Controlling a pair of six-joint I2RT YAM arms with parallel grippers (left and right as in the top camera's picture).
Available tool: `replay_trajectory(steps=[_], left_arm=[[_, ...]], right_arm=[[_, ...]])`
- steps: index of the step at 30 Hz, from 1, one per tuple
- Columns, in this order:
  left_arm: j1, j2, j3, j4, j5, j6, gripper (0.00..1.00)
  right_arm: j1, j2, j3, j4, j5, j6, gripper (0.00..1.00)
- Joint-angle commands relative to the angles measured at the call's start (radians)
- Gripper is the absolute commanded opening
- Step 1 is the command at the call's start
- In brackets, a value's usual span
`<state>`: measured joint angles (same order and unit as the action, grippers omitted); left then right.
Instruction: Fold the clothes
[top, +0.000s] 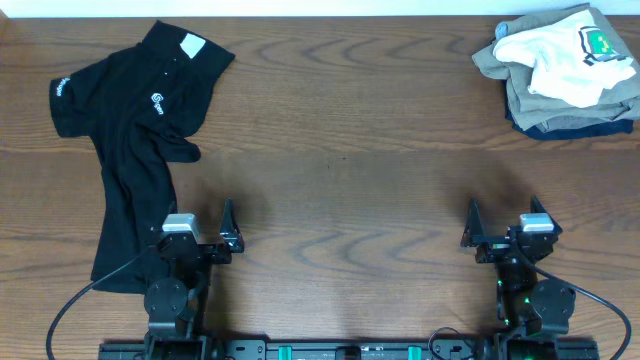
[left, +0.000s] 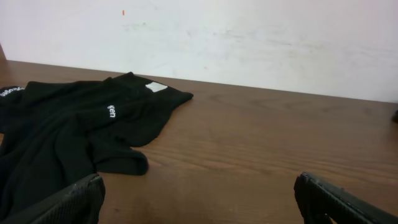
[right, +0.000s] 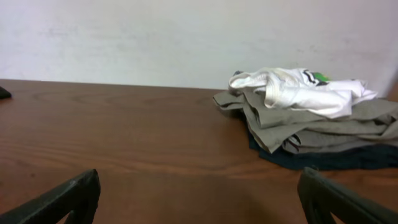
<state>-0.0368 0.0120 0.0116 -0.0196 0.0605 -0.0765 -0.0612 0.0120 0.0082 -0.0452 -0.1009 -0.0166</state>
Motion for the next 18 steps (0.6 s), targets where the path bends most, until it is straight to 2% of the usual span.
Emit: replay_trajectory(steps=[1,18], left_arm=[[-0.005,-0.007,-0.008,-0.047,0.002,0.013,0.98],[-0.005,0.035,-0.007,-0.047,0.002,0.012,0.98]], right_arm=[[0.008,-0.006,-0.003,0.004,-0.069,-0.014,0.99],[0.008,-0.005,-0.003,0.118,-0.140,0.011,0.99]])
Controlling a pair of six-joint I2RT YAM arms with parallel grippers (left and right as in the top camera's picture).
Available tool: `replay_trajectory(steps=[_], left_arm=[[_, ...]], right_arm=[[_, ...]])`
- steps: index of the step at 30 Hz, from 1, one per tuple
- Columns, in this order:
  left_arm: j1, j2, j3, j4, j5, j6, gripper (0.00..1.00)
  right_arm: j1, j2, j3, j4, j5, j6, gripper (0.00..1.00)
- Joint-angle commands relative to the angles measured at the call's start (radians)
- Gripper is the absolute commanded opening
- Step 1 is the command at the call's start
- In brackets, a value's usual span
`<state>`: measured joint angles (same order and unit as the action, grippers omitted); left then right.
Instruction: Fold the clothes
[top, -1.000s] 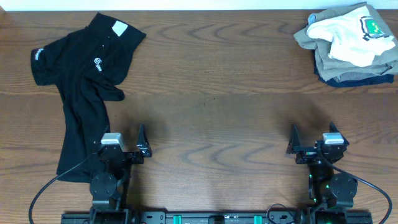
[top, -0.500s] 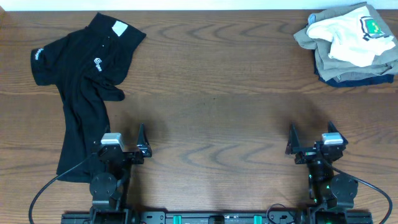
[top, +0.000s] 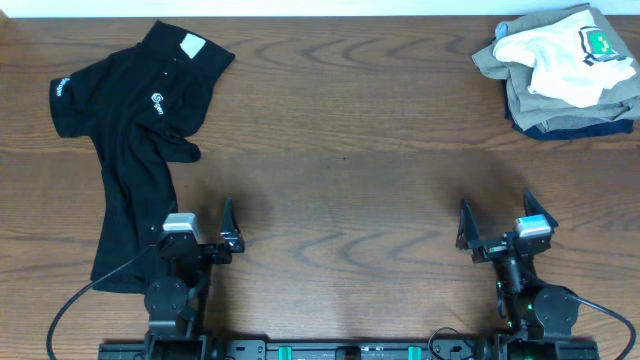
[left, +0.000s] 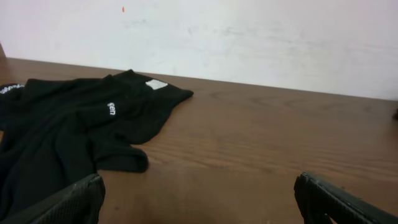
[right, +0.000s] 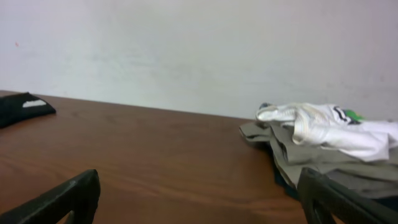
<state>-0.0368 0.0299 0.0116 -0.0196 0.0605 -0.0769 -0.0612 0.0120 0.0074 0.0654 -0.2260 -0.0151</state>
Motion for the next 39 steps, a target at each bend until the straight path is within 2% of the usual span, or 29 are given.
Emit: replay_trajectory(steps=[1,8,17,20,27,31,34,36,39], left_arm=[[-0.005,0.023,-0.006,-0.047,0.002,0.013,0.98],[-0.005,0.125,0.069,-0.048,0.002,0.012,0.98],[-0.005,0.524,0.356,-0.095,0.002,0.013,0.98],[-0.005,0.675,0.488,-0.158,0.002,0.013,0.98],[0.003,0.992,0.815,-0.398,0.002,0.014,0.98],[0.039,1.159,1.009,-0.600,0.002,0.021,0.98],[0.061,1.271,1.133,-0.730,0.003,0.043,0.98],[0.065,1.324,1.180,-0.769,0.010,0.043,0.98],[0.064,1.369,1.191,-0.734,0.011,0.037,0.98]], right_arm=[[0.008,-0.005,-0.001,0.007,-0.014,0.015,0.99],[0.008,0.066,0.029,0.005,-0.015,0.029,0.99],[0.008,0.414,0.256,-0.004,-0.032,0.018,0.99],[0.008,0.581,0.376,-0.017,-0.095,-0.002,0.99],[0.010,0.946,0.679,-0.161,-0.202,-0.002,0.99],[0.012,1.135,0.861,-0.332,-0.209,-0.014,0.99],[0.034,1.274,0.995,-0.480,-0.233,-0.106,0.99],[0.053,1.355,1.062,-0.538,-0.235,-0.125,0.99],[0.081,1.452,1.111,-0.528,-0.273,-0.124,0.99]])
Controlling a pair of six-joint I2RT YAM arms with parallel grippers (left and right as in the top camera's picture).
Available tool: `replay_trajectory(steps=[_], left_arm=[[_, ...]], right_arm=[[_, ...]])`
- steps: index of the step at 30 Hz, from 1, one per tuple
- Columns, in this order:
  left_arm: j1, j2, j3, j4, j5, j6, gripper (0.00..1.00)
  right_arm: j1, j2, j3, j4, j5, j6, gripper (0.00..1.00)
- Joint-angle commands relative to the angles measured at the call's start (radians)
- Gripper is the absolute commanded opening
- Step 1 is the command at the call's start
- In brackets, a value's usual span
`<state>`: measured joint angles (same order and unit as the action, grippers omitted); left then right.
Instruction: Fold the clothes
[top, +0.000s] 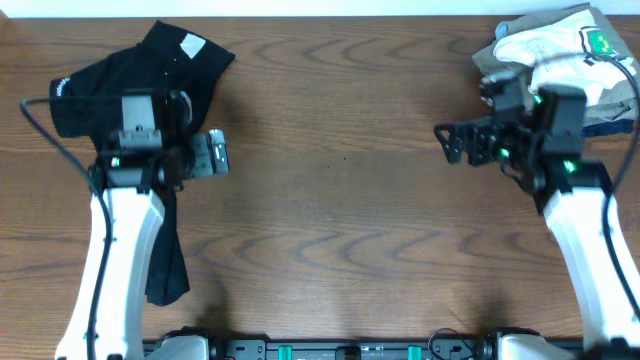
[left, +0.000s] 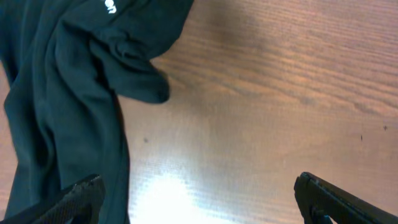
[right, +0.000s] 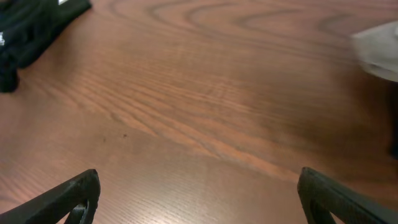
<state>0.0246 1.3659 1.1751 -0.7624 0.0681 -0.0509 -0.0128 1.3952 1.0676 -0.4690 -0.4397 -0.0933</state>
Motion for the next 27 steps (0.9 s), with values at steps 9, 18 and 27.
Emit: replay_trajectory(steps=[9,18,27], left_arm=[[0.019,0.145,0.027,0.183,-0.067,0.077,0.90],[0.049,0.325,0.027,0.265,-0.158,0.076,0.89],[0.049,0.465,0.027,0.322,-0.231,0.037,0.88]], right_arm=[[0.067,0.200,0.050,0.142,-0.145,-0.043,0.96],[0.069,0.215,0.049,0.135,-0.132,-0.043,0.90],[0.069,0.215,0.049,0.116,-0.109,-0.043,0.90]])
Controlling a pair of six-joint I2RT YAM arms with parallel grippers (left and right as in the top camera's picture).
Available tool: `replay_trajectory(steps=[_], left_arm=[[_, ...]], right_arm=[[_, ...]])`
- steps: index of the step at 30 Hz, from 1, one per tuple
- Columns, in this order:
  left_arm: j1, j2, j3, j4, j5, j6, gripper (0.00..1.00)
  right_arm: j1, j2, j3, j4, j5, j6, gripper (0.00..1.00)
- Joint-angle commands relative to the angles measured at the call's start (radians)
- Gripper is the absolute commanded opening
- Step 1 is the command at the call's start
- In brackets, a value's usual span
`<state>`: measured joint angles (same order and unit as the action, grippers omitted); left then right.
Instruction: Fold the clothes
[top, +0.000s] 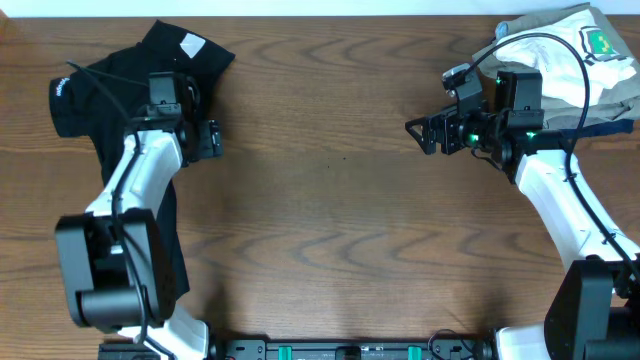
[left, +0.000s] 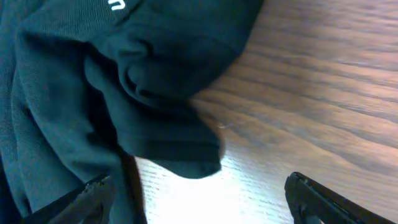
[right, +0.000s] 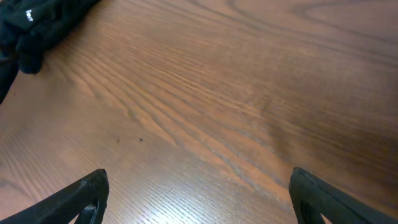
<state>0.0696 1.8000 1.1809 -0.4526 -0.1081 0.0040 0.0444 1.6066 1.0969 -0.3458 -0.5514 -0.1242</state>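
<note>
A crumpled black shirt (top: 110, 90) with a small white logo lies at the table's far left, and its long part trails toward the front edge. My left gripper (top: 207, 140) is open, low over the shirt's right edge. In the left wrist view the bunched sleeve (left: 155, 118) lies just ahead of the left gripper (left: 199, 205), with nothing between the fingers. My right gripper (top: 422, 134) is open over bare wood, right of centre. The right wrist view shows this gripper (right: 202, 202) empty, with the black shirt (right: 37, 25) far off in the corner.
A pile of clothes (top: 560, 60) sits at the far right corner: a white garment with a green badge on top of grey and dark blue ones. The right arm reaches past its front. The wooden table (top: 320, 230) spreads between the two arms.
My left gripper has moved farther back and closer in over the shirt's sleeve, which now fills more of its wrist view. My right gripper has shifted a little left. Both remain open.
Both arms first sat folded at the front edge with open grippers, the shirt and pile untouched. By 0.9 s ago both had reached out over the table, the left beside the shirt's sleeve and the right before the pile. Now the left is closer to the sleeve.
</note>
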Motion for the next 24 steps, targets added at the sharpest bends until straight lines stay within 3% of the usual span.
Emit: replay_trajectory(steps=[1,6,10,14,19,20,24], left_arm=[[0.004,0.046,0.021,0.018,-0.063,-0.032,0.88],[0.004,0.112,0.021,0.054,-0.062,-0.079,0.87],[0.004,0.162,0.021,0.079,-0.063,-0.084,0.78],[0.004,0.194,0.021,0.093,-0.062,-0.089,0.55],[0.003,0.196,0.022,0.097,-0.061,-0.092,0.10],[0.003,0.193,0.023,0.096,-0.061,-0.093,0.06],[-0.011,0.129,0.023,0.073,-0.040,-0.175,0.06]], right_arm=[[0.011,0.004,0.019,-0.013,0.006,-0.012,0.90],[0.011,0.004,0.019,-0.029,0.029,-0.012,0.90],[0.011,0.004,0.019,-0.034,0.035,-0.012,0.90],[0.011,0.004,0.019,-0.037,0.047,-0.012,0.89],[0.011,0.004,0.019,-0.033,0.047,-0.012,0.84],[0.011,0.004,0.019,-0.032,0.047,-0.012,0.82],[0.011,0.004,0.019,-0.016,0.047,-0.011,0.80]])
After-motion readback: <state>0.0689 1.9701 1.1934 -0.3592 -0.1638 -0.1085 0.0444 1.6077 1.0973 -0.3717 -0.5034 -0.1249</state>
